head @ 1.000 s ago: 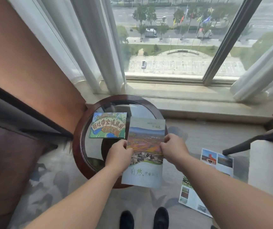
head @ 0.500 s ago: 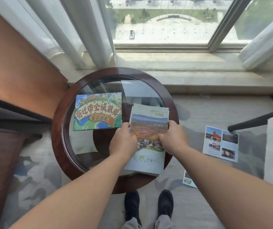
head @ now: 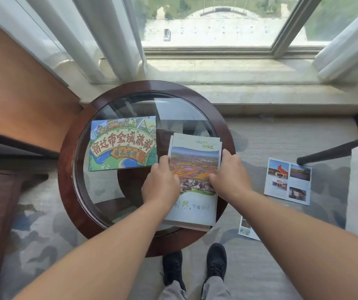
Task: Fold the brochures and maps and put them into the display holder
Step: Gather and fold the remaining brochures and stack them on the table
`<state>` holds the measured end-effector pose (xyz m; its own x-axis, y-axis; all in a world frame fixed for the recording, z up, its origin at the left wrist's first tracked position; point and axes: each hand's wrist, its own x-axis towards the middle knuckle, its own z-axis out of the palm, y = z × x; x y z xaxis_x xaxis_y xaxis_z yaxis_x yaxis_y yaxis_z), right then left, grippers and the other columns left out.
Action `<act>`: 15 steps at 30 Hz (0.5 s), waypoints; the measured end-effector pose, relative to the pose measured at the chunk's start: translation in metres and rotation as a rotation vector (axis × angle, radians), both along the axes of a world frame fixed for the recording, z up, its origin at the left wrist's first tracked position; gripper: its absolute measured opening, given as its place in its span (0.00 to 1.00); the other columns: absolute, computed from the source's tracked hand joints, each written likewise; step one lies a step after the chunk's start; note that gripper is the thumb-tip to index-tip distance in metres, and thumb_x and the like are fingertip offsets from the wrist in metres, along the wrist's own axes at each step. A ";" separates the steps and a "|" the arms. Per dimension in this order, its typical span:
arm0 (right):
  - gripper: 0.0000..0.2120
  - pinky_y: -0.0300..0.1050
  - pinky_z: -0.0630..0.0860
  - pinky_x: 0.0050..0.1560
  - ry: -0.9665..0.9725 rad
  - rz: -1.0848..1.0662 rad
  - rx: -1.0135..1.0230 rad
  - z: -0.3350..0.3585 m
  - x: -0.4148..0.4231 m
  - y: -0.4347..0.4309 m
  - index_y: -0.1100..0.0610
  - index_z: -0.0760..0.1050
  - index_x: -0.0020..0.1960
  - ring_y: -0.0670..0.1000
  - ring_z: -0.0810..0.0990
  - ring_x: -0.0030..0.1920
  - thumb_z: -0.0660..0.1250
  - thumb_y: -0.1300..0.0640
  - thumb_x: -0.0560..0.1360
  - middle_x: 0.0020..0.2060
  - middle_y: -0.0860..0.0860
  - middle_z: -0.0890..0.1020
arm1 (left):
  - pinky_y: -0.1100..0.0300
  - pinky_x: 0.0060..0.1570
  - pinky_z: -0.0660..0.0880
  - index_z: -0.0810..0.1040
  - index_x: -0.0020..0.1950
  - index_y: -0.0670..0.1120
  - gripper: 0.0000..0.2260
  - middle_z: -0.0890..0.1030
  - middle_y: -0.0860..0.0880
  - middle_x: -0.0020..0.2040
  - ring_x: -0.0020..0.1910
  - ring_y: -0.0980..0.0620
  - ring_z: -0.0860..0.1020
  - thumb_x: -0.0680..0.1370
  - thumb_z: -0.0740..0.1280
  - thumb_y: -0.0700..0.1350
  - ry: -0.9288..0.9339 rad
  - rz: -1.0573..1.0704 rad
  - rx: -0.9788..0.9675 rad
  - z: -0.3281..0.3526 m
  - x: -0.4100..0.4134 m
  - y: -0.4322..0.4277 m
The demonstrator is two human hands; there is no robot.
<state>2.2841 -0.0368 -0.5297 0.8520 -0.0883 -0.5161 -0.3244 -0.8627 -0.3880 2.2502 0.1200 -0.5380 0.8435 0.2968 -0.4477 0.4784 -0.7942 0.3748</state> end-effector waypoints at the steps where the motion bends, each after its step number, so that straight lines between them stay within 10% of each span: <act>1: 0.27 0.52 0.75 0.51 -0.026 0.043 -0.024 0.000 0.002 -0.003 0.54 0.64 0.67 0.57 0.74 0.55 0.71 0.56 0.72 0.58 0.54 0.69 | 0.49 0.45 0.75 0.66 0.66 0.50 0.15 0.74 0.46 0.57 0.51 0.43 0.75 0.79 0.62 0.45 -0.005 0.002 0.005 0.001 0.000 0.000; 8: 0.55 0.54 0.53 0.76 -0.054 0.592 -0.253 -0.007 0.034 -0.016 0.51 0.38 0.79 0.56 0.44 0.78 0.75 0.45 0.70 0.79 0.50 0.41 | 0.48 0.71 0.59 0.61 0.76 0.47 0.28 0.64 0.44 0.73 0.72 0.44 0.60 0.77 0.62 0.51 -0.233 -0.186 0.085 -0.009 0.021 -0.021; 15: 0.58 0.50 0.50 0.77 -0.016 0.674 -0.207 -0.023 0.037 -0.019 0.55 0.40 0.80 0.53 0.45 0.79 0.77 0.45 0.67 0.80 0.53 0.44 | 0.45 0.73 0.30 0.40 0.80 0.48 0.36 0.37 0.41 0.80 0.78 0.43 0.34 0.78 0.43 0.67 -0.094 -0.389 0.260 -0.052 0.035 -0.052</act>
